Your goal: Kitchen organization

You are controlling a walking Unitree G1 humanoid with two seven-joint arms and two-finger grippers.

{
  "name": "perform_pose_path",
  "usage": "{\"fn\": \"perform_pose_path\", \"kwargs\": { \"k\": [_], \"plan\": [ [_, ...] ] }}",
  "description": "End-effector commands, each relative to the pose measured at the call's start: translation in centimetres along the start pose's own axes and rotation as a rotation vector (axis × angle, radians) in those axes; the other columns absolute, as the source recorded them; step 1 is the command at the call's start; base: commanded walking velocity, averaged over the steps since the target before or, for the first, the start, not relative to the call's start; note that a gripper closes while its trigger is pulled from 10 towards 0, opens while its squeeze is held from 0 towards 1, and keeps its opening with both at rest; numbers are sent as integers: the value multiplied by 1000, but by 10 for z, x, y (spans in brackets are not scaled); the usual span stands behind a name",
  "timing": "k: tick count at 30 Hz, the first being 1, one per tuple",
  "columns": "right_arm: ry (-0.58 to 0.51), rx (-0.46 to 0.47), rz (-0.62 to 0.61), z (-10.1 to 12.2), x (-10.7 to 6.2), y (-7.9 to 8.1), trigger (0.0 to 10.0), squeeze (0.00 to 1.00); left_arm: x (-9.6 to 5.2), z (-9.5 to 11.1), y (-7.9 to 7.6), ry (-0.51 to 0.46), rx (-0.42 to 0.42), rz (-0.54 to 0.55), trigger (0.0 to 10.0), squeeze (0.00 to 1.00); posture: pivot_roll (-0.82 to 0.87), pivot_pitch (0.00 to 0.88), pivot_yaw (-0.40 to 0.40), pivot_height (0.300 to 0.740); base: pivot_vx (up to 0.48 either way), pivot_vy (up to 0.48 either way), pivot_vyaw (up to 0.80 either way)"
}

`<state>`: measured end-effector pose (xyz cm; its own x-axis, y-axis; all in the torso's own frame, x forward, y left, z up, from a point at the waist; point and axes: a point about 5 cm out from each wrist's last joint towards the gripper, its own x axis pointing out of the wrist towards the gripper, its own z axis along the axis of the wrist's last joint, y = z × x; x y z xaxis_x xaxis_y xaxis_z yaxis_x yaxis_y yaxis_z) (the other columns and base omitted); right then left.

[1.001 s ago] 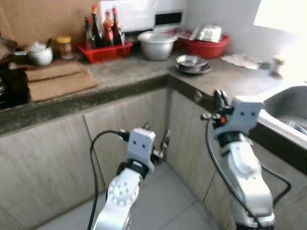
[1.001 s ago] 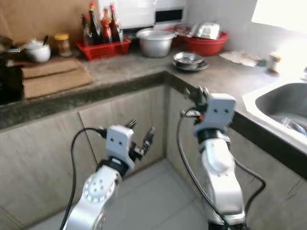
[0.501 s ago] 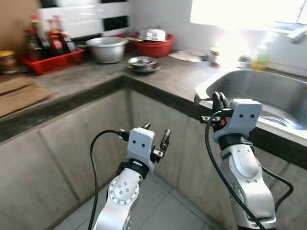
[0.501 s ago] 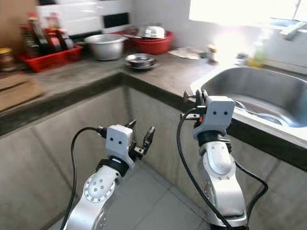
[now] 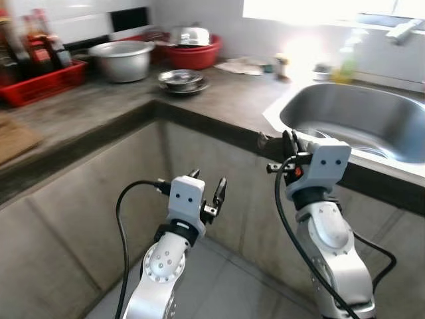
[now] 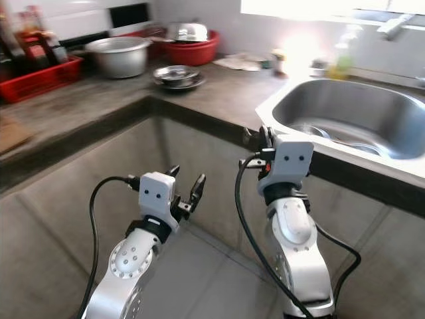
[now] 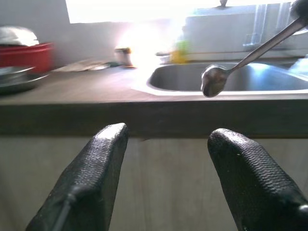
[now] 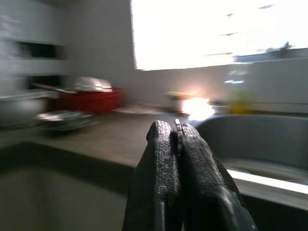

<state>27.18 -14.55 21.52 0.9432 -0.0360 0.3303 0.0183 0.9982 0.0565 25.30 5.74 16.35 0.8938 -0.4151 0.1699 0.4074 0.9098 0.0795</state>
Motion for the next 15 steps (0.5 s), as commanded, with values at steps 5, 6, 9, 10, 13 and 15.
{"fn": "perform_pose_path", "kwargs": {
  "k": [5,6,9,10,13,15],
  "plan": [
    [-25,23,21,6,1,8,10000,0,-1,1,6,-8,-5,22,10000,0,32,9,-14,740,0,0,-800],
    [-25,23,21,7,1,8,10000,0,-1,2,6,-8,-4,20,10000,0,32,8,-14,740,0,0,-800],
    [-26,22,21,7,1,8,10000,0,-1,1,6,-6,2,14,10000,0,31,6,-12,740,0,272,-800],
    [-27,22,20,7,1,8,10000,0,-1,1,6,-4,3,14,10000,0,33,5,-13,740,0,480,-800],
    [-29,23,22,7,1,8,10000,0,-1,1,6,-3,5,10,10000,0,33,2,-11,740,0,480,-800],
    [-29,24,22,7,1,8,10000,0,-1,1,6,-2,4,10,10000,0,33,2,-11,740,0,480,-800]
  ]
}}
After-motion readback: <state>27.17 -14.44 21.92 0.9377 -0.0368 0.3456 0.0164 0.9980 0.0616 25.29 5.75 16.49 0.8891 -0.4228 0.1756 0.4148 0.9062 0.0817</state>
